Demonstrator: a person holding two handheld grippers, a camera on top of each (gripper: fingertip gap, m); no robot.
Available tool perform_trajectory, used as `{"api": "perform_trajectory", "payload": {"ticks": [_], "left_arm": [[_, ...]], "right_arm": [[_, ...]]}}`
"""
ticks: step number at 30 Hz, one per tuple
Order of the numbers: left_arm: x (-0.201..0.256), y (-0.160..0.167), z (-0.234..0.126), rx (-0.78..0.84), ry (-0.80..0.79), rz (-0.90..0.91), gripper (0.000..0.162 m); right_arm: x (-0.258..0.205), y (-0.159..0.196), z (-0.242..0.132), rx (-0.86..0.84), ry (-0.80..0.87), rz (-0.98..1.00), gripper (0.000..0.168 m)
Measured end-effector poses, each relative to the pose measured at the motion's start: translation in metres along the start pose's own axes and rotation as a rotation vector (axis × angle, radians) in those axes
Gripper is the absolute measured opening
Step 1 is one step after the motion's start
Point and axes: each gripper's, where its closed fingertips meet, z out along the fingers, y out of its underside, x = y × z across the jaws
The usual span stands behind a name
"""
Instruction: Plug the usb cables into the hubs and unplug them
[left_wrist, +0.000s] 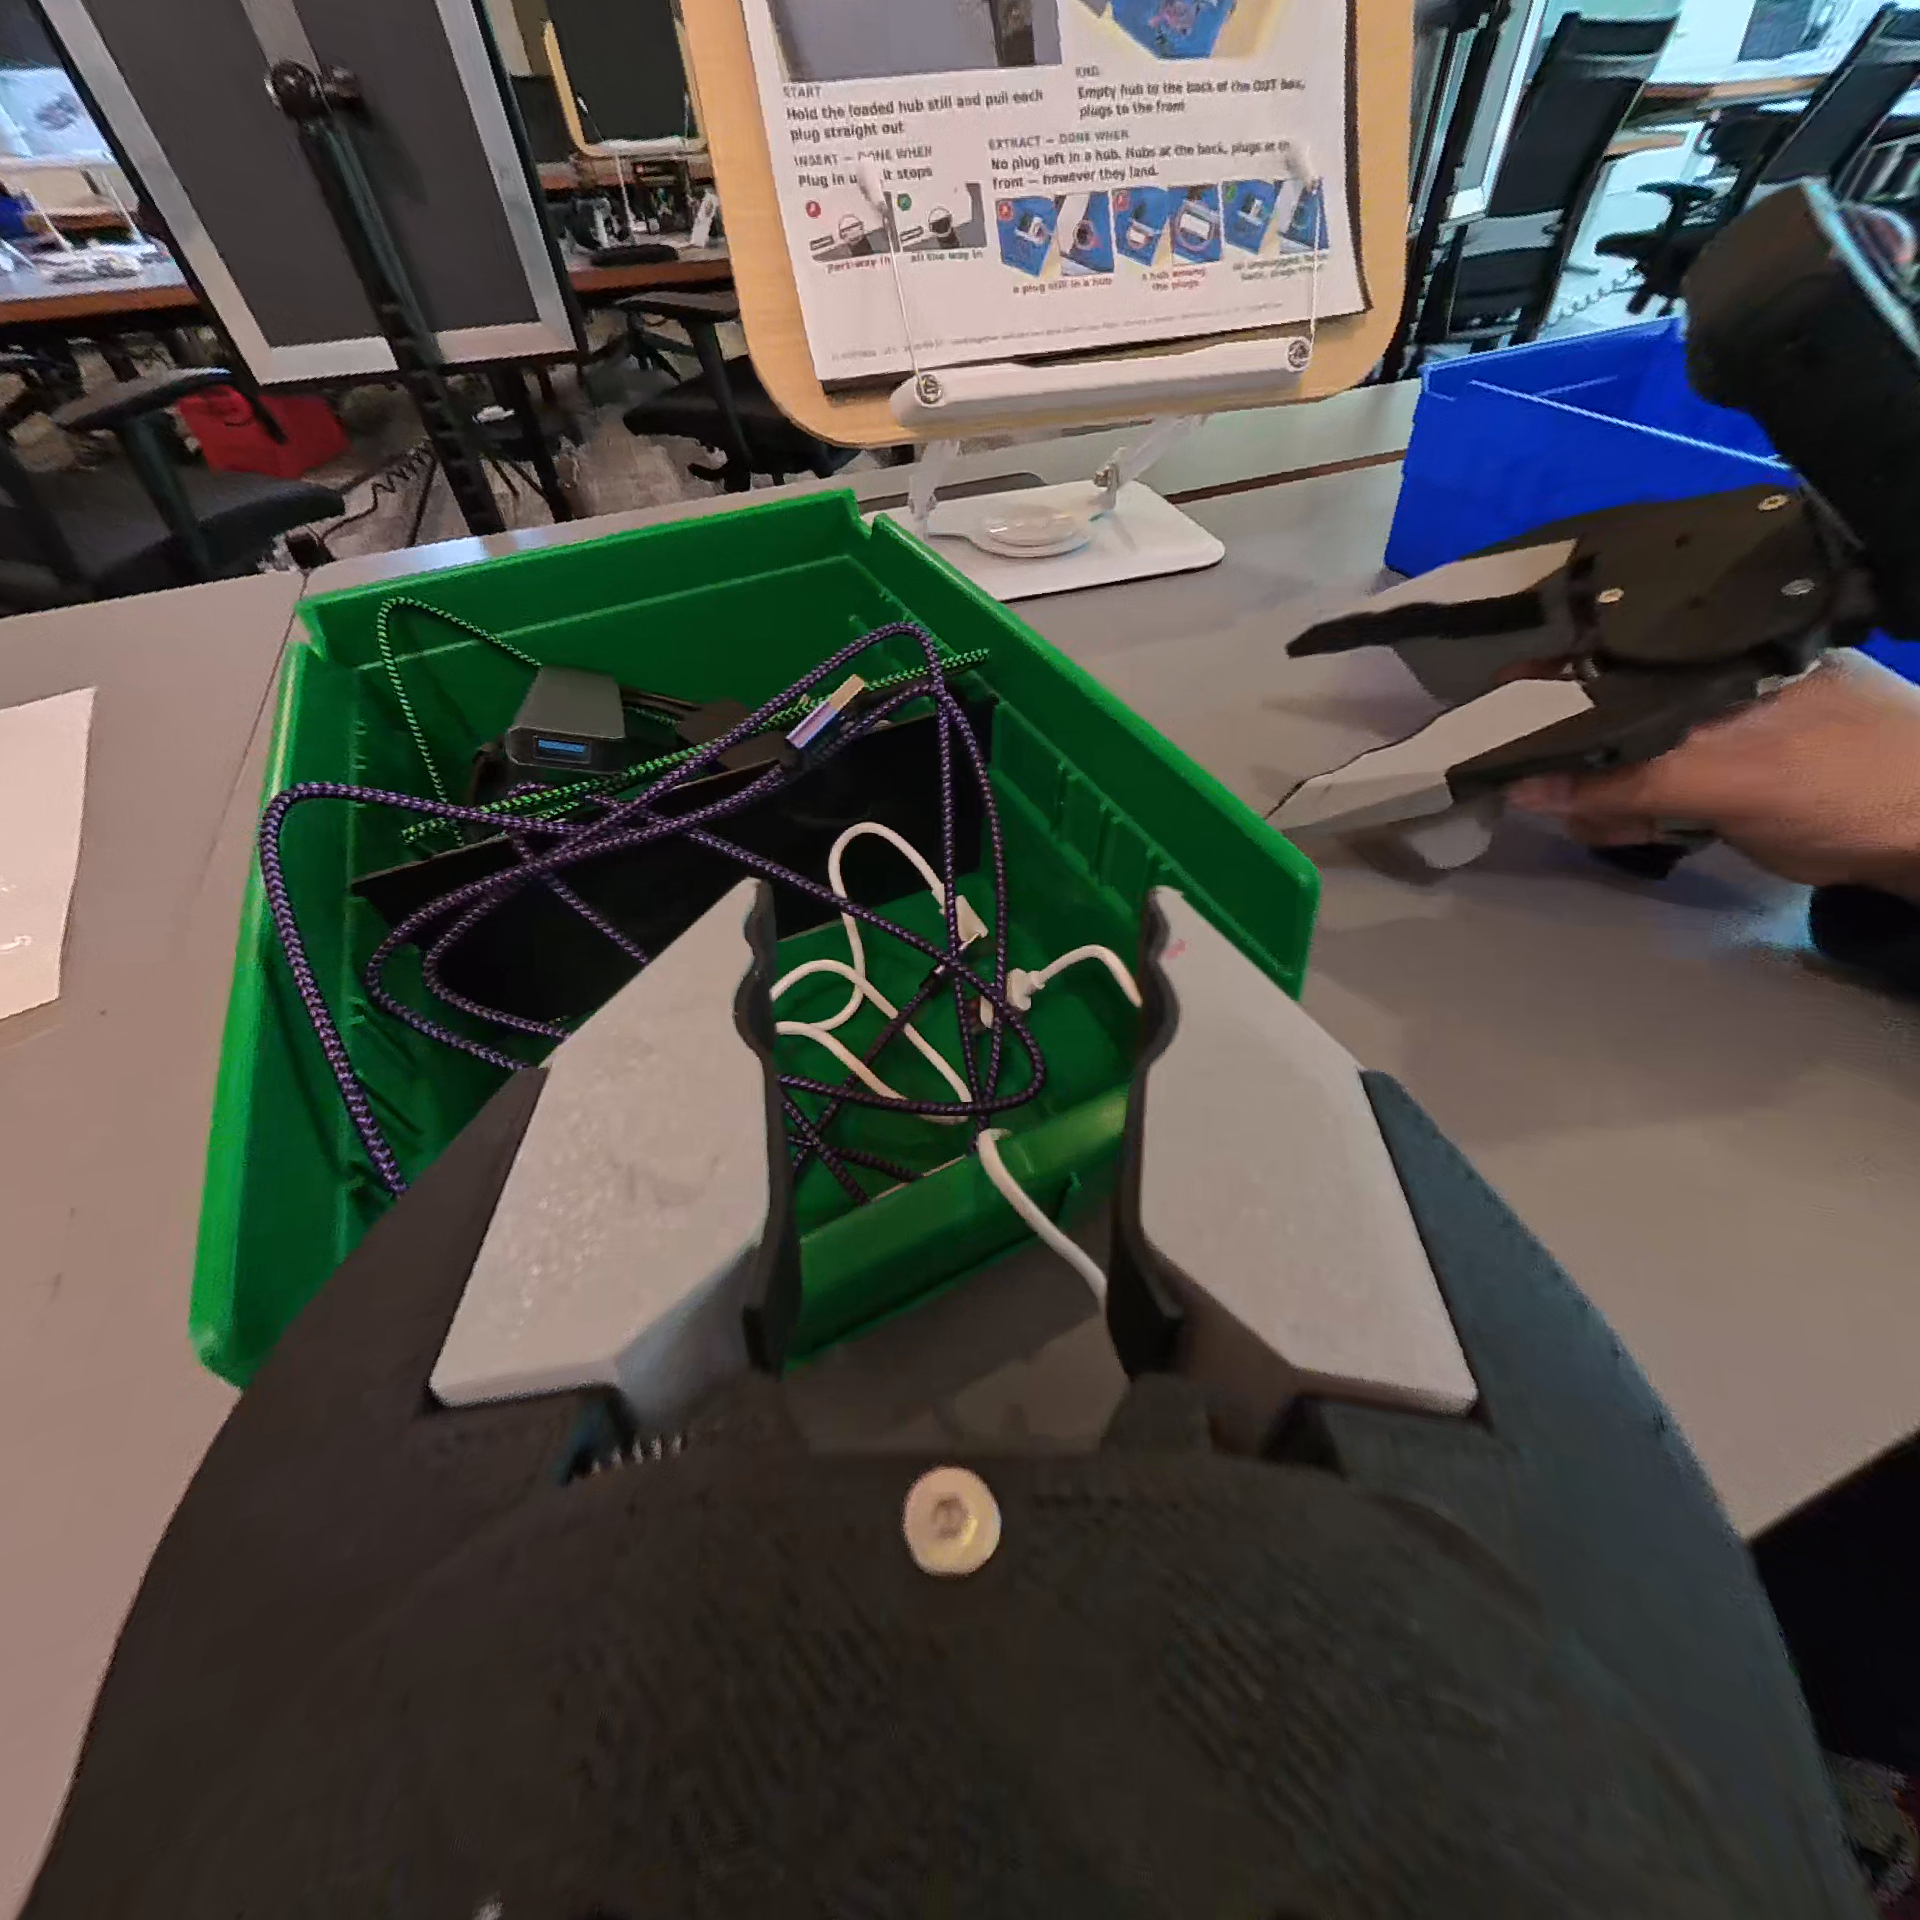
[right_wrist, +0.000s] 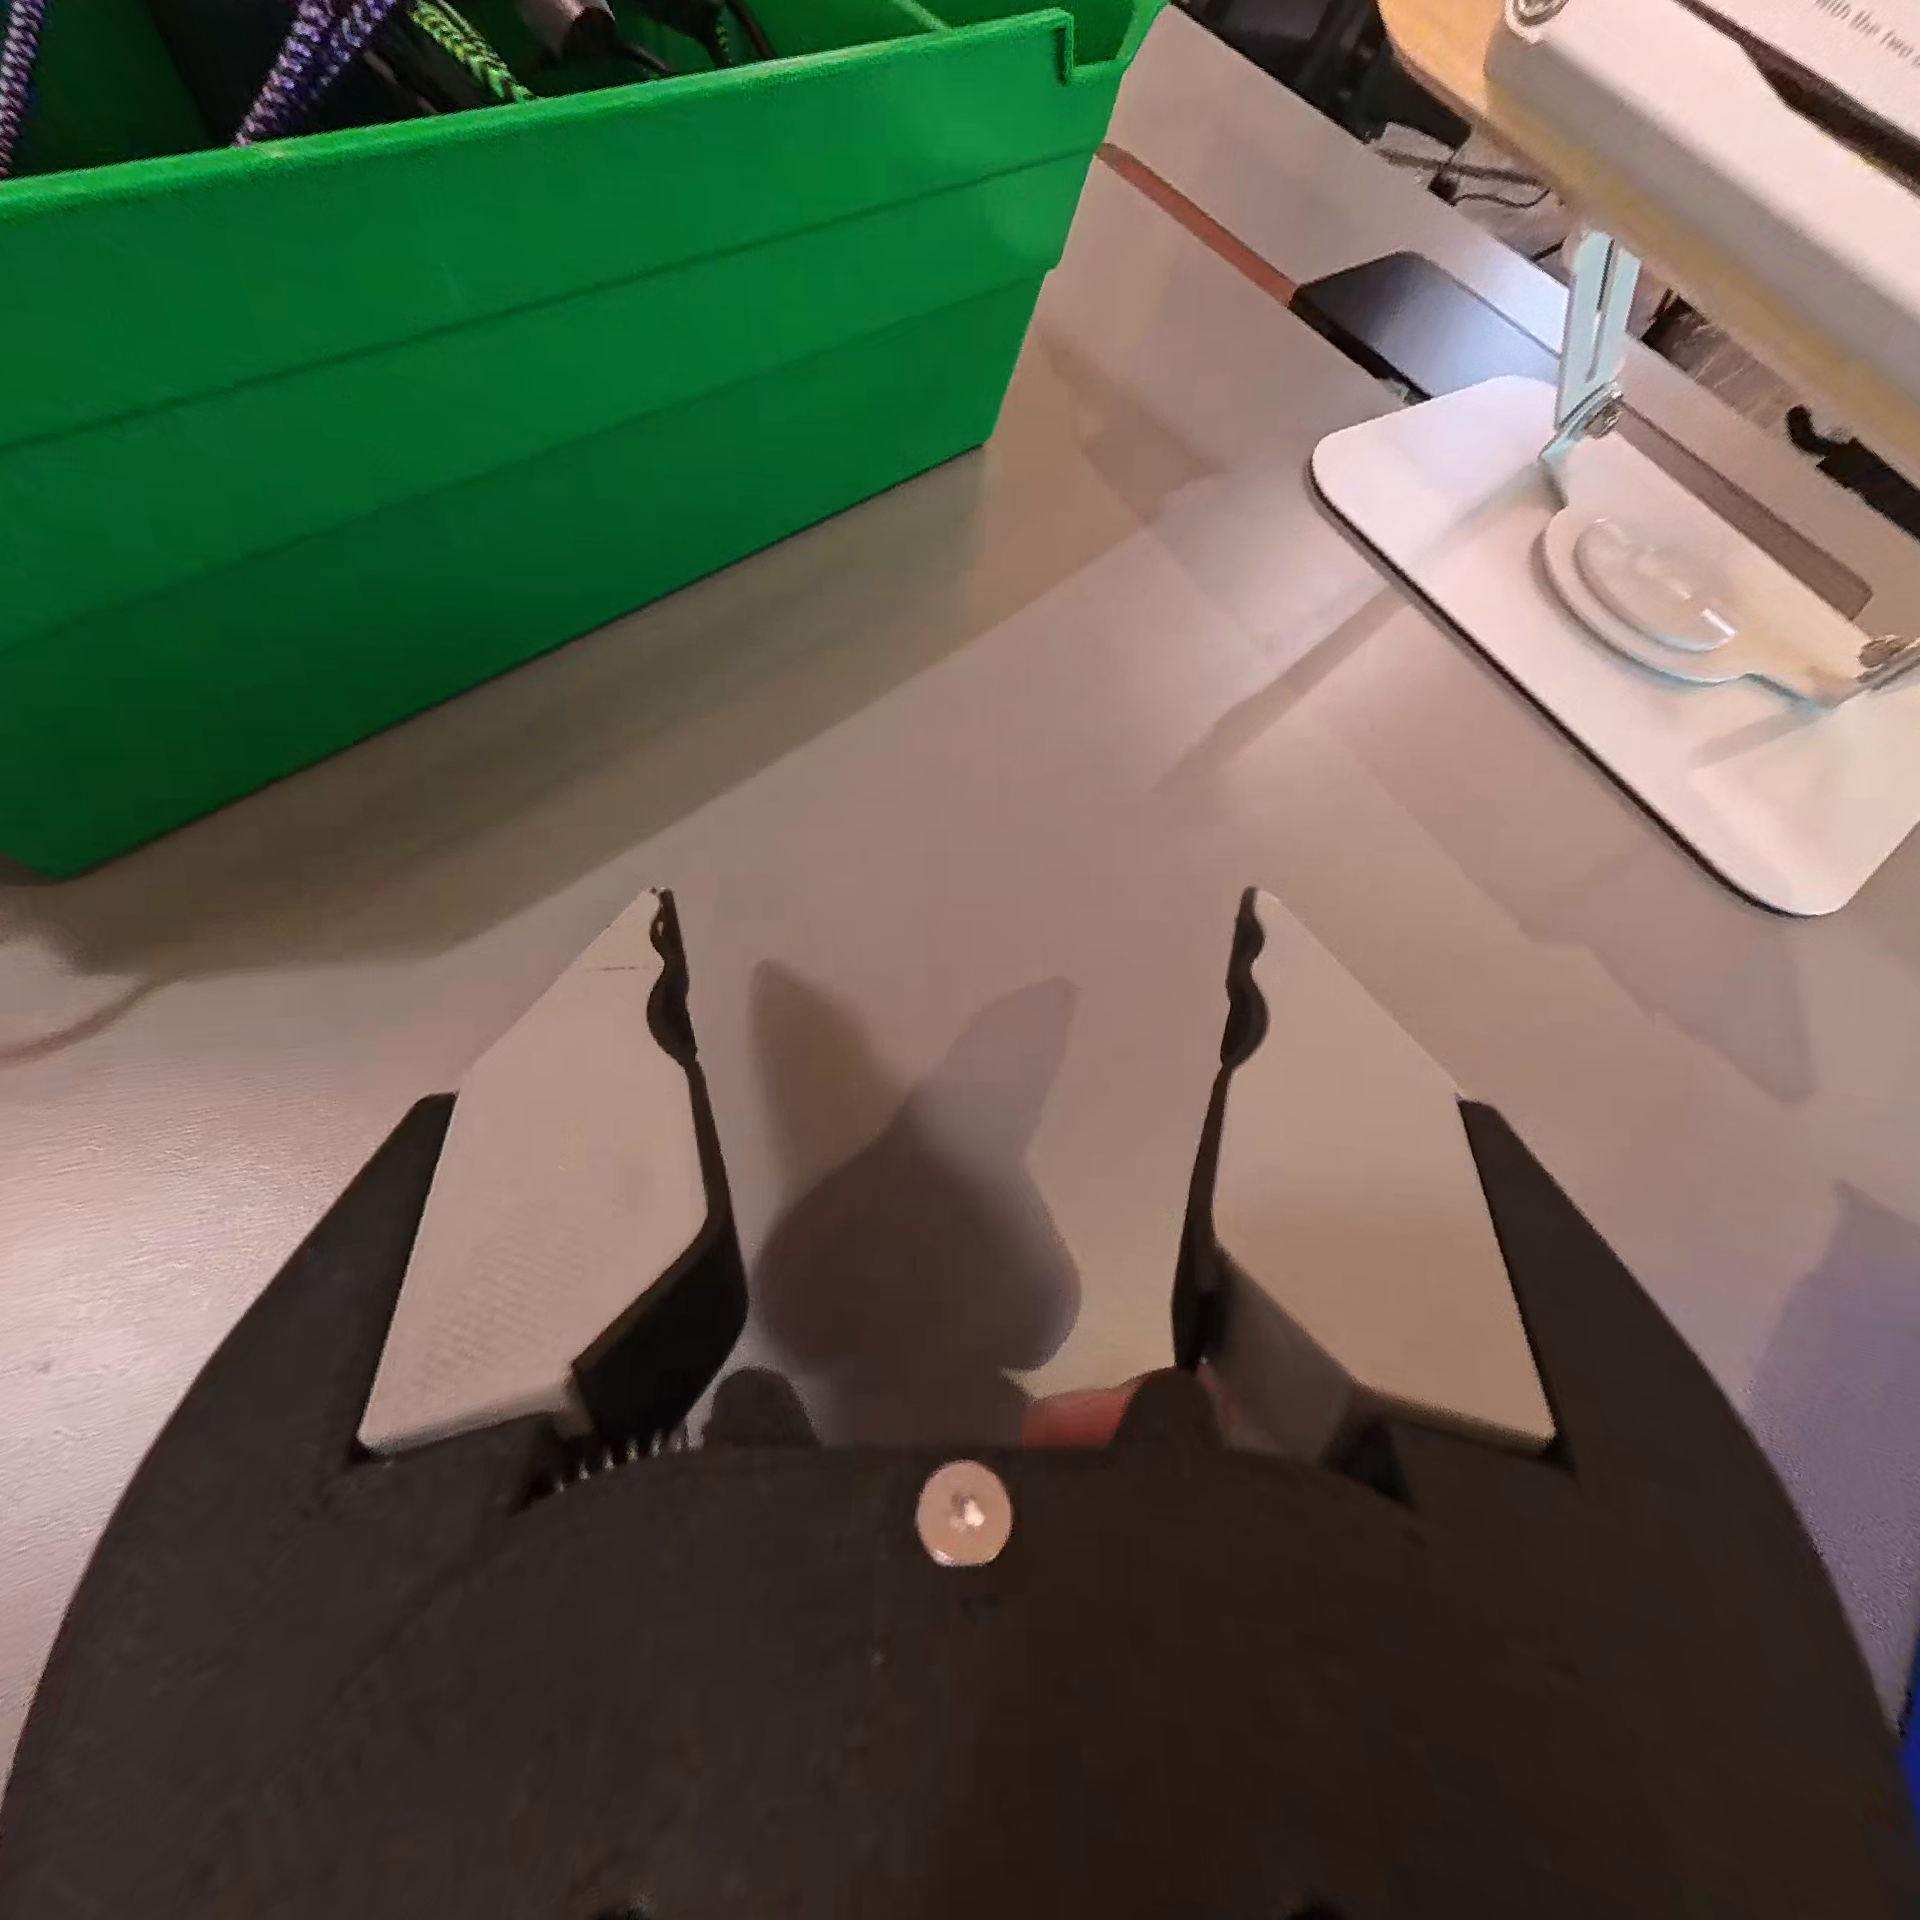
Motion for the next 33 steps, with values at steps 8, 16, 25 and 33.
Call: {"api": "perform_trajectory", "payload": {"ticks": [8, 16, 25, 33], "left_arm": [[-0.006, -0.024, -0.015, 0.04, -0.079, 0.038, 0.076], [-0.005, -0.028, -0.002, 0.028, -0.078, 0.09, 0.075], [-0.048, -0.043, -0.009, 0.15, -0.187, 0.018, 0.068], [-0.047, -0.032, 0.003, 0.112, -0.155, -0.035, 0.069]], "right_arm": [[0.01, -0.005, -0.008, 0.039, 0.002, 0.061, 0.097], [0.033, 0.003, -0.006, 0.029, 0.077, 0.073, 0.098], [0.047, 0.003, -0.008, 0.026, 0.143, 0.051, 0.097], [0.046, 0.002, -0.009, 0.035, 0.137, 0.066, 0.097]]}}
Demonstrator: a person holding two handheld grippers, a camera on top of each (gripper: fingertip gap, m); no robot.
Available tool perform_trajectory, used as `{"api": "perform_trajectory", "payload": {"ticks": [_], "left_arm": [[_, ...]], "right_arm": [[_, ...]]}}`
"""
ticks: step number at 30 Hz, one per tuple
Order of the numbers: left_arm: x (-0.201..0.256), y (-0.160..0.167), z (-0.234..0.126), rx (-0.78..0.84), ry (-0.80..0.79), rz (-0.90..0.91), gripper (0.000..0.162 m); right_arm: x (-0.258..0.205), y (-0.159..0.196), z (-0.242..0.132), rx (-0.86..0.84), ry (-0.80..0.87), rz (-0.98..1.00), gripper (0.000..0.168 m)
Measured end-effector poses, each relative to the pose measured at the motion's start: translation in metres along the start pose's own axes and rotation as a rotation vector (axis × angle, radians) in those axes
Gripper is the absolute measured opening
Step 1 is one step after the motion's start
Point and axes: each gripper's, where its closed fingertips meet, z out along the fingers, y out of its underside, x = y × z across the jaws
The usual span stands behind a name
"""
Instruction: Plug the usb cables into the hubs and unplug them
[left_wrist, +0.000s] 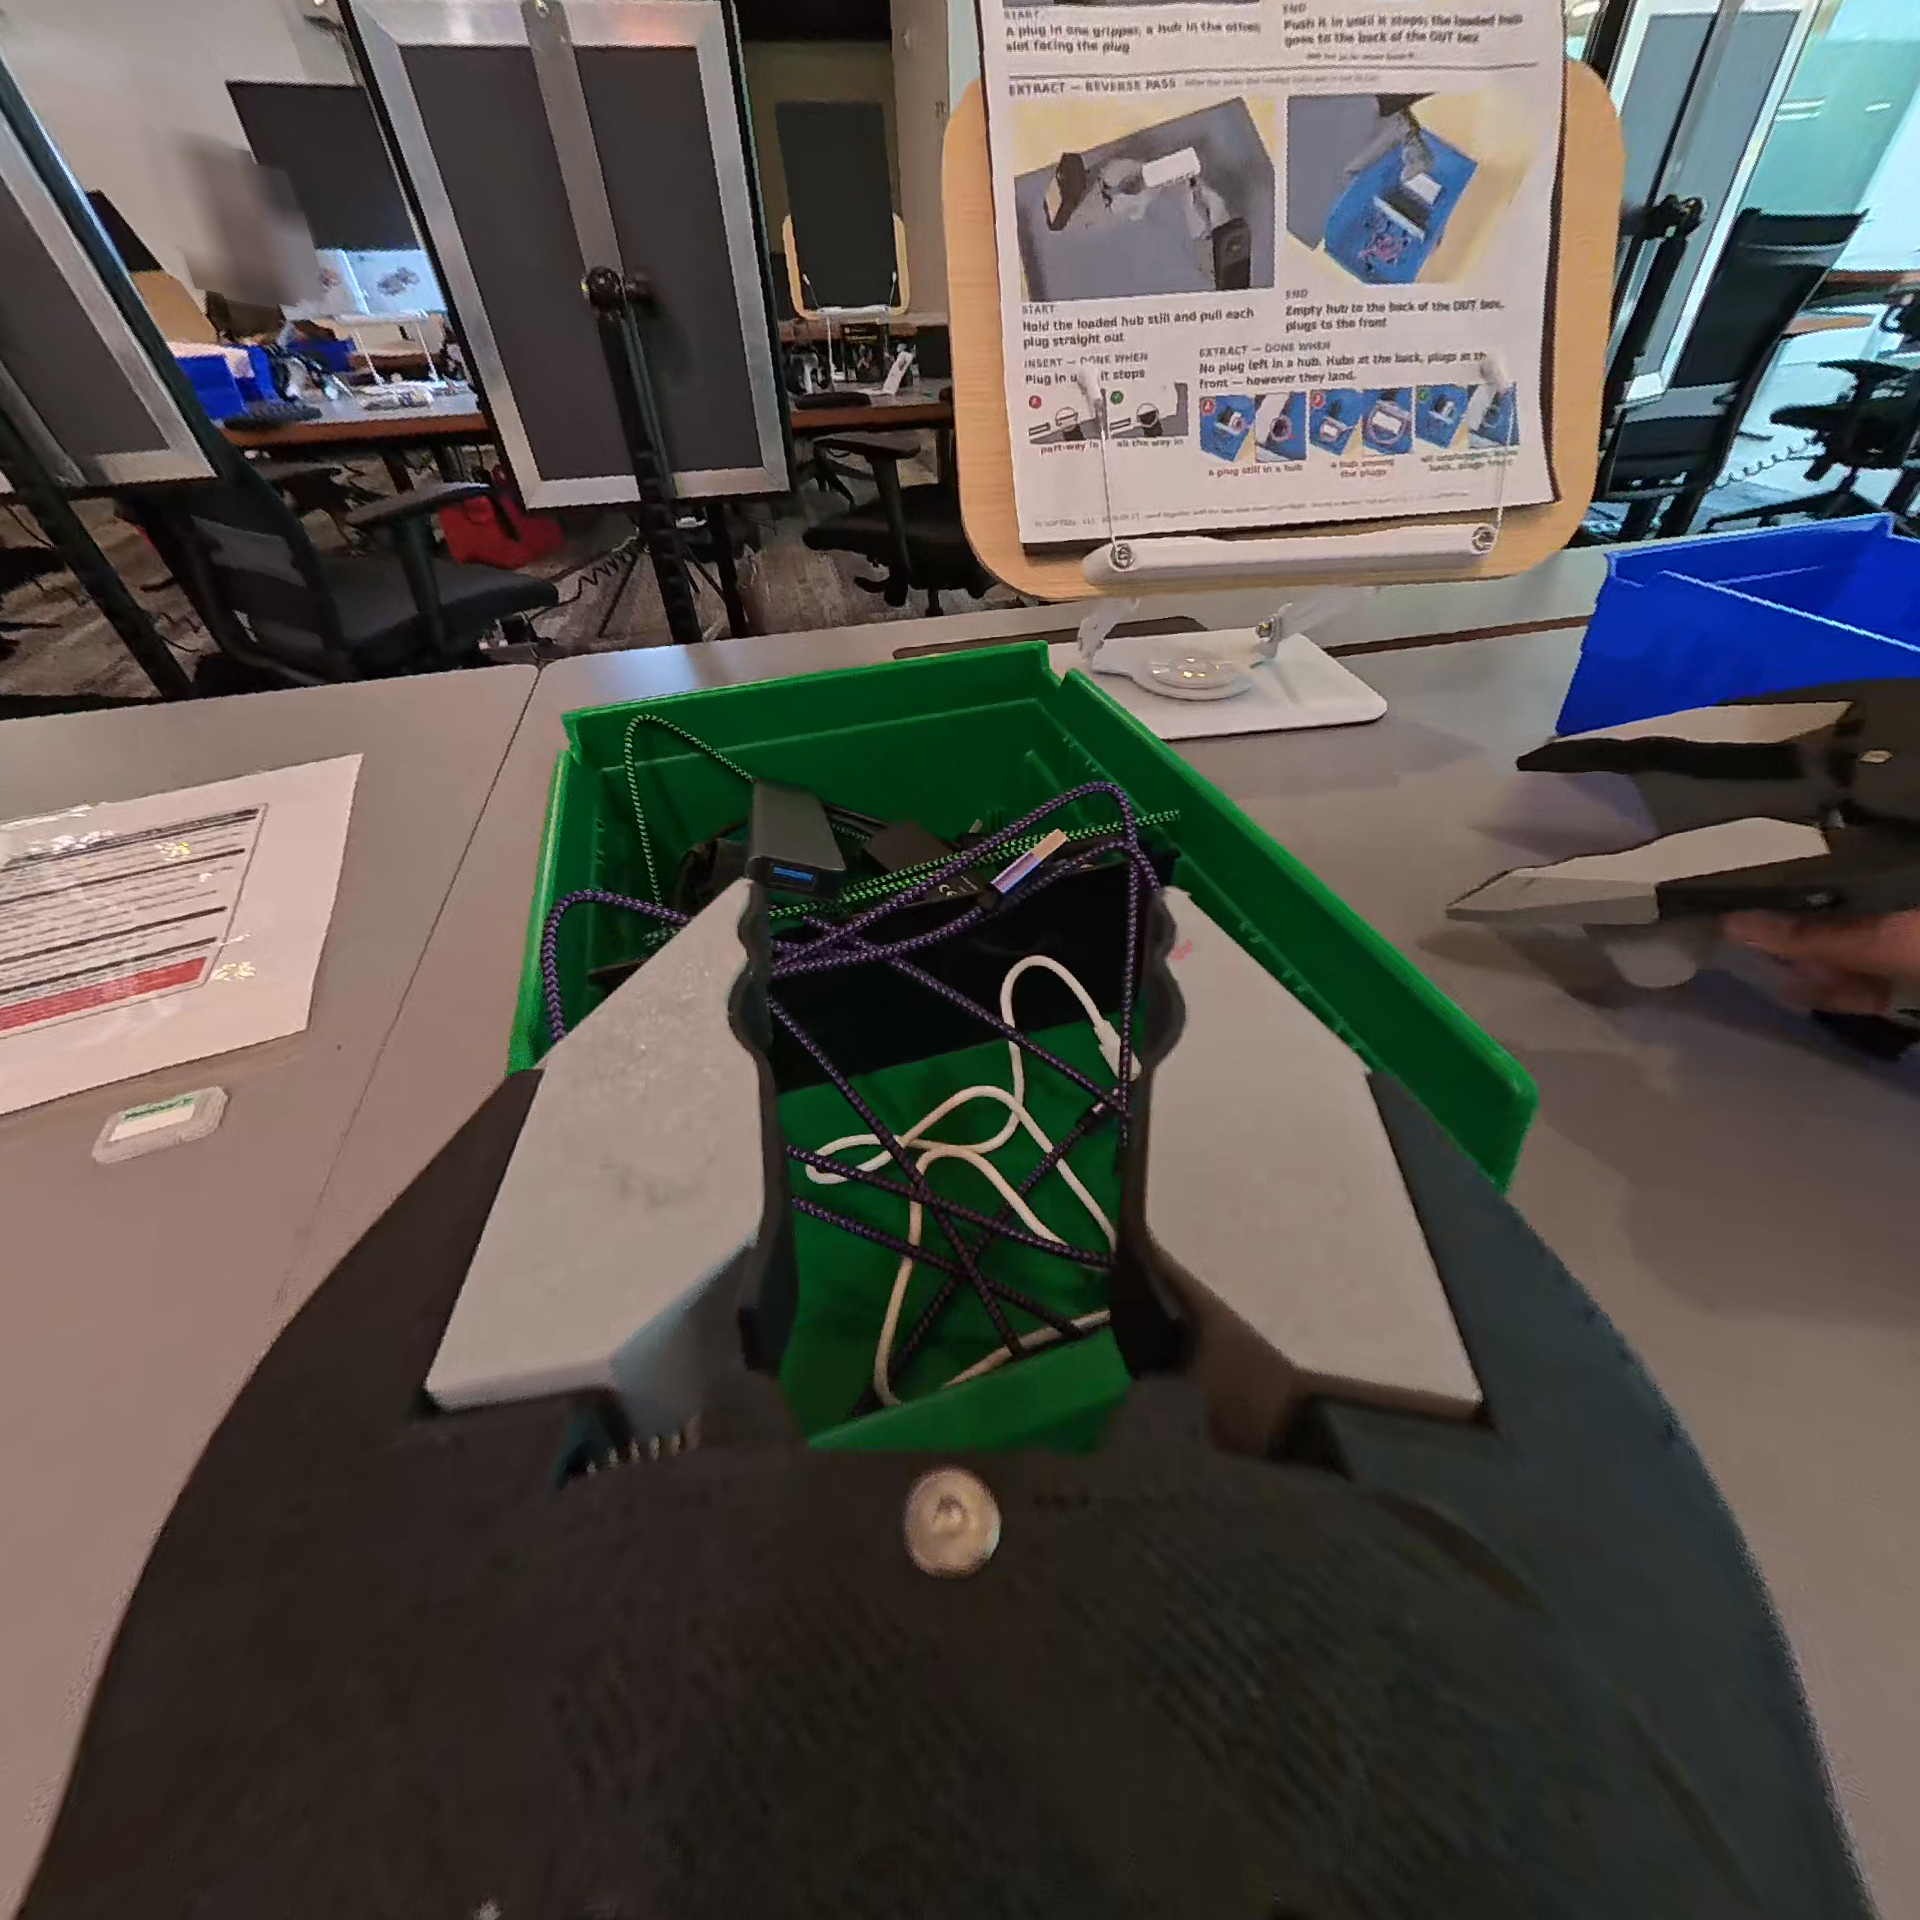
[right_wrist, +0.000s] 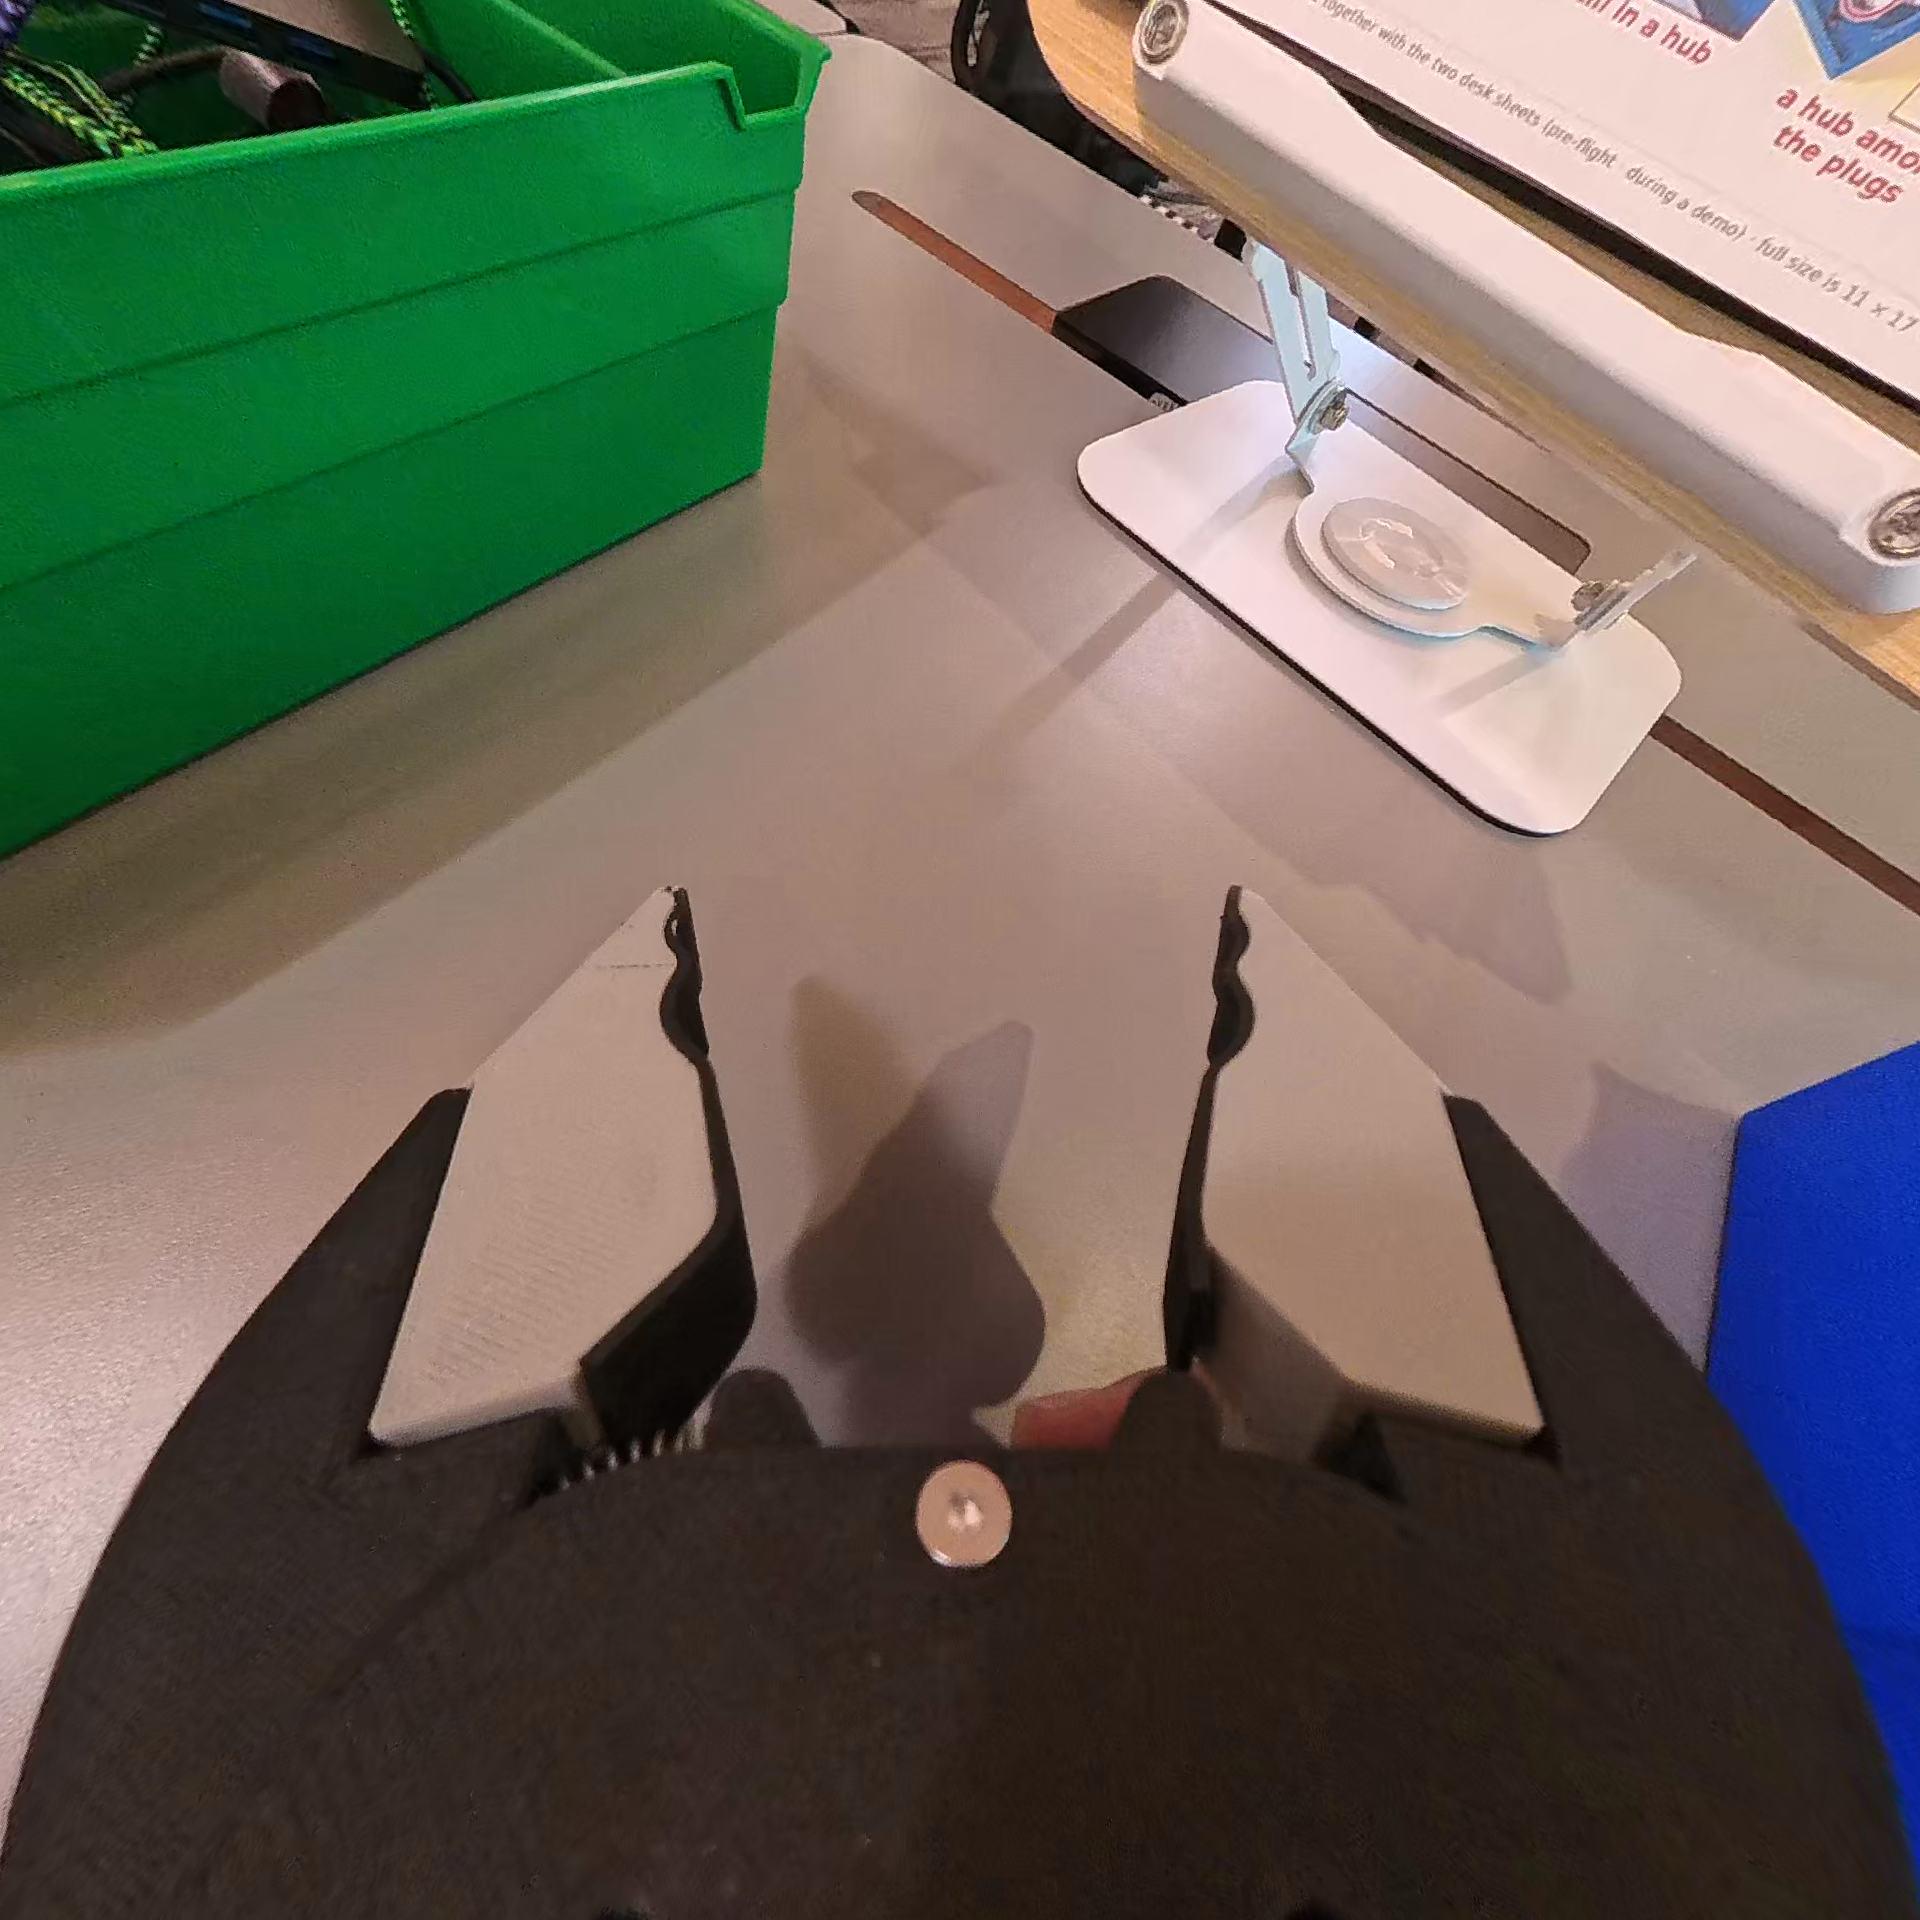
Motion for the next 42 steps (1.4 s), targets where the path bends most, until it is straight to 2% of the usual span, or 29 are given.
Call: {"api": "perform_trajectory", "payload": {"ticks": [4, 6, 8, 10, 15, 18, 20, 24, 28, 30, 32, 33, 37, 42], "left_arm": [[-0.014, 0.001, -0.005, 0.011, -0.089, -0.008, 0.054], [-0.018, 0.005, -0.007, -0.005, -0.109, -0.005, 0.057], [-0.016, 0.009, -0.008, -0.026, -0.093, -0.024, 0.072], [-0.011, 0.013, -0.009, -0.048, -0.051, -0.044, 0.08], [-0.013, 0.005, -0.007, -0.056, -0.056, -0.035, 0.079], [-0.018, -0.013, 0.01, -0.064, -0.106, 0.072, 0.067], [-0.021, -0.011, 0.032, -0.155, -0.085, 0.141, 0.059], [-0.043, 0.012, 0.073, -0.402, -0.108, 0.221, 0.061], [-0.05, 0.036, 0.091, -0.574, -0.082, 0.269, 0.058], [-0.061, 0.044, 0.095, -0.626, -0.119, 0.331, 0.049], [-0.063, 0.051, 0.096, -0.67, -0.107, 0.362, 0.028], [-0.063, 0.054, 0.097, -0.684, -0.101, 0.373, 0.029], [-0.067, 0.047, 0.099, -0.657, -0.125, 0.396, 0.026], [-0.068, 0.016, 0.092, -0.53, -0.214, 0.527, 0.026]], "right_arm": [[0.004, -0.004, -0.001, 0.007, 0.034, -0.008, 0.097], [0.003, -0.007, -0.003, 0.016, 0.025, 0.009, 0.098], [0.003, -0.008, -0.005, 0.019, 0.016, 0.019, 0.098], [0.005, -0.01, -0.007, 0.027, 0.02, 0.017, 0.097], [0.009, -0.011, -0.008, 0.033, 0.021, 0.041, 0.096], [0.01, -0.009, -0.006, 0.024, 0.015, 0.048, 0.096], [0.01, -0.009, -0.007, 0.023, 0.016, 0.041, 0.095], [0.01, -0.01, -0.008, 0.027, 0.016, 0.036, 0.094], [0.01, -0.013, -0.011, 0.037, 0.015, 0.039, 0.094], [0.011, -0.015, -0.013, 0.044, 0.013, 0.041, 0.093], [0.01, -0.017, -0.014, 0.052, 0.011, 0.041, 0.093], [0.01, -0.018, -0.015, 0.056, 0.011, 0.041, 0.092], [0.011, -0.019, -0.017, 0.061, 0.009, 0.04, 0.091], [0.012, -0.02, -0.018, 0.063, 0.007, 0.044, 0.09]]}}
